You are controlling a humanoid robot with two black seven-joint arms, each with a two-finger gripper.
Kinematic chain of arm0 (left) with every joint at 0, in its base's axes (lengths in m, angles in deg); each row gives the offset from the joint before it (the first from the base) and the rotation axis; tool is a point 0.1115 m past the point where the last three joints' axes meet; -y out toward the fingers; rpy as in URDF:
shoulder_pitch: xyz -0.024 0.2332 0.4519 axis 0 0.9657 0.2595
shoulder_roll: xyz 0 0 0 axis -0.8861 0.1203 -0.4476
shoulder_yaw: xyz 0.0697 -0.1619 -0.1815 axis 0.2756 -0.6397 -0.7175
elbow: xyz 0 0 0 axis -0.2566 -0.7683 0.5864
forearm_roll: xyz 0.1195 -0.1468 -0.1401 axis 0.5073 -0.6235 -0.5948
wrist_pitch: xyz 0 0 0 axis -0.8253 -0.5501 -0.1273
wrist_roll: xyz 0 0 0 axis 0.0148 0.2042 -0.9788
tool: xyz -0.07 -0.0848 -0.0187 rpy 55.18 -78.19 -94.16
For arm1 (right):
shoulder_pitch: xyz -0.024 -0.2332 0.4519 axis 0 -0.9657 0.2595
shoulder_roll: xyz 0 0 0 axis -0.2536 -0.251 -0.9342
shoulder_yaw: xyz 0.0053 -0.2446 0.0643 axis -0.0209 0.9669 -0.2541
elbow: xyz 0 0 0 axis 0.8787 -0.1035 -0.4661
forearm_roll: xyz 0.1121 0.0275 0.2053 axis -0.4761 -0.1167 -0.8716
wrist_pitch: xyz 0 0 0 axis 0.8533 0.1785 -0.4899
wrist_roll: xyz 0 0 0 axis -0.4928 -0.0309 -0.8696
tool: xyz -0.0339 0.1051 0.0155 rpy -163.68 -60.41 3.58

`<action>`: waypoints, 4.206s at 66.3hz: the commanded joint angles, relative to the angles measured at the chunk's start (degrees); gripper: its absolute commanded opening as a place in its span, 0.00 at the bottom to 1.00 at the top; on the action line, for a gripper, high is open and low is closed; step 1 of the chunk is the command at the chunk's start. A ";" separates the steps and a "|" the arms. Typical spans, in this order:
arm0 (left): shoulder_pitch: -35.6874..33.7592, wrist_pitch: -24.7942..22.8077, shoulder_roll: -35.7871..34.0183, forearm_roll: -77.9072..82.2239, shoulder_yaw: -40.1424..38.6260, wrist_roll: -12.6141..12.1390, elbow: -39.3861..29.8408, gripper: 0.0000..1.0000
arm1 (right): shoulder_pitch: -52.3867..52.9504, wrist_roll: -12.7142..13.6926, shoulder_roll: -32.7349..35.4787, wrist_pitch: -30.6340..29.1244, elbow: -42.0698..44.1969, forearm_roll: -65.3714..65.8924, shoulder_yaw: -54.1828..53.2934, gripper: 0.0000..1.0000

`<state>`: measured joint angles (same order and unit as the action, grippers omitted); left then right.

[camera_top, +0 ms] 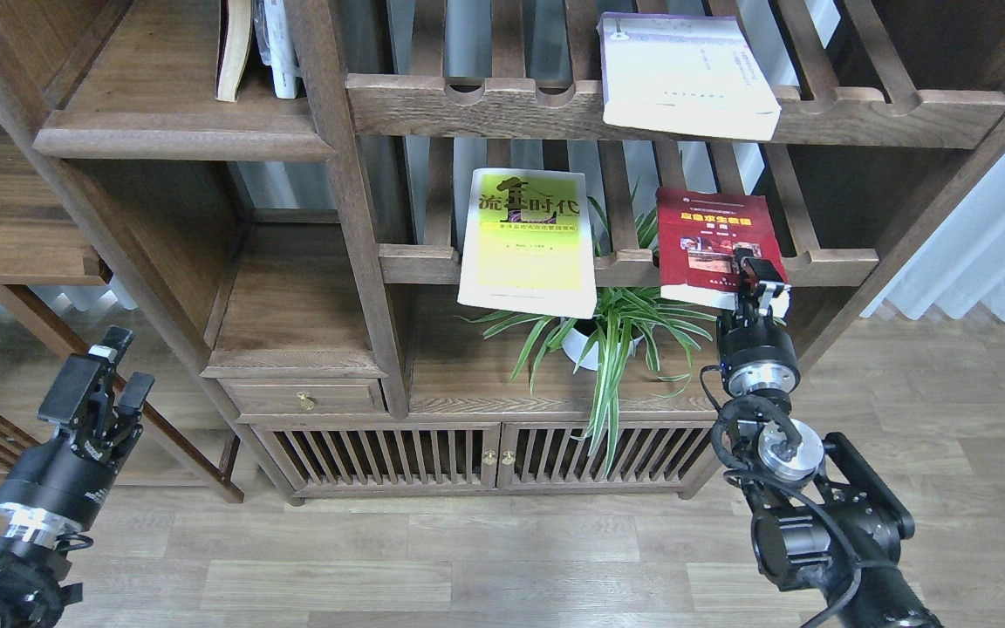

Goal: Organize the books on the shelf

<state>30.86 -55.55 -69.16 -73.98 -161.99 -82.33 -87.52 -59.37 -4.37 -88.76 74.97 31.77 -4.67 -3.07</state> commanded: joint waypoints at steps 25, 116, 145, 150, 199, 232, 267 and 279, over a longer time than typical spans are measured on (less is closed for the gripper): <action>0.00 0.00 -0.08 0.00 -0.58 -0.06 0.09 1.00 | -0.56 -0.01 0.00 -3.34 -1.40 -0.79 2.37 0.07; -0.26 0.00 0.44 0.09 1.18 -0.06 1.67 1.00 | -35.01 -4.32 0.00 -17.99 -23.73 -12.66 -8.79 0.05; -1.32 0.00 -0.43 0.26 7.41 -0.15 8.17 1.00 | -37.38 -4.14 0.26 -17.99 -23.29 -12.13 4.74 0.06; -0.97 0.00 -0.87 0.26 8.47 -0.06 8.70 1.00 | -37.73 -4.06 0.53 -17.99 -23.20 -12.04 6.15 0.06; -1.76 0.00 -4.66 5.98 13.22 -0.33 8.62 1.00 | -35.36 -2.91 0.88 -17.99 -22.32 -7.56 24.07 0.06; 3.17 0.00 -16.96 -10.99 14.54 -17.64 -0.61 0.98 | -32.81 6.67 3.16 -17.99 -22.41 -7.30 33.39 0.06; 13.80 0.00 -15.11 -11.25 17.78 -17.64 -6.68 1.00 | -29.65 10.01 2.46 -17.99 -22.32 -6.86 42.71 0.07; 14.24 0.00 -11.25 -11.25 19.28 -17.55 -6.77 0.99 | -28.59 10.89 1.50 -17.99 -20.92 -5.54 43.42 0.07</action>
<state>44.93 -55.55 -82.81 -85.23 -143.25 -99.91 -94.20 -88.51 6.04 -86.46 56.99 9.74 -11.08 40.09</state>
